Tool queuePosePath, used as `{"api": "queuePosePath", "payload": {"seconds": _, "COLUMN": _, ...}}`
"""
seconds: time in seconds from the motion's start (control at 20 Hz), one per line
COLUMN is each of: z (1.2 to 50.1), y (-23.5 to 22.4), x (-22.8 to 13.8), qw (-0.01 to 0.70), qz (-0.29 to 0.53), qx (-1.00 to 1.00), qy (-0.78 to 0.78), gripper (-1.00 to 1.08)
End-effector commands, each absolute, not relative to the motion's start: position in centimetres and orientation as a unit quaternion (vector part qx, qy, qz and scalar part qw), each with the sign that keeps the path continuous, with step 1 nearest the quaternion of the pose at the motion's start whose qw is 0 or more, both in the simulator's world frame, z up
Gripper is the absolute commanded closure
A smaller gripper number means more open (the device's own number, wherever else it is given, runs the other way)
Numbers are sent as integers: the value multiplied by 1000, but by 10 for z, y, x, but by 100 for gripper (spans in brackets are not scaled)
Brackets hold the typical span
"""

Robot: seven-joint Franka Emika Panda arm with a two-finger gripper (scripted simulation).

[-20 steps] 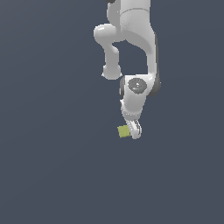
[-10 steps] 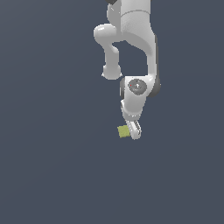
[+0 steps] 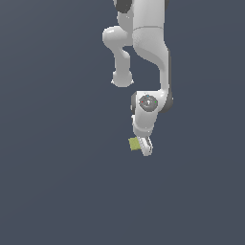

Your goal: Pick up the object and move it to a goal position.

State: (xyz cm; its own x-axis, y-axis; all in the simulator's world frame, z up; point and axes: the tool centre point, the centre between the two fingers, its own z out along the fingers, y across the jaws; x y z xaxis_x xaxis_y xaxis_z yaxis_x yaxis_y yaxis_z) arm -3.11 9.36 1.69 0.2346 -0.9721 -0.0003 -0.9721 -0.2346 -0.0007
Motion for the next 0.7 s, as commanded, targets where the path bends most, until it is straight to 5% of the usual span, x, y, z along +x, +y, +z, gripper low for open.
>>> {"api": "queuePosePath", "payload": {"seconds": 0.0, "z": 11, "y": 94, "x": -31, "qw": 0, "qz": 0, "qx": -786, "qy": 619, "gripper": -92}}
{"api": "queuePosePath", "payload": {"seconds": 0.1, "z": 10, "y": 94, "x": -31, "qw": 0, "qz": 0, "qx": -786, "qy": 619, "gripper": -92}}
{"api": "queuePosePath", "payload": {"seconds": 0.15, "z": 10, "y": 94, "x": -31, "qw": 0, "qz": 0, "qx": -786, "qy": 619, "gripper": 108}}
{"api": "queuePosePath", "payload": {"seconds": 0.65, "z": 11, "y": 93, "x": -30, "qw": 1, "qz": 0, "qx": -785, "qy": 619, "gripper": 108}}
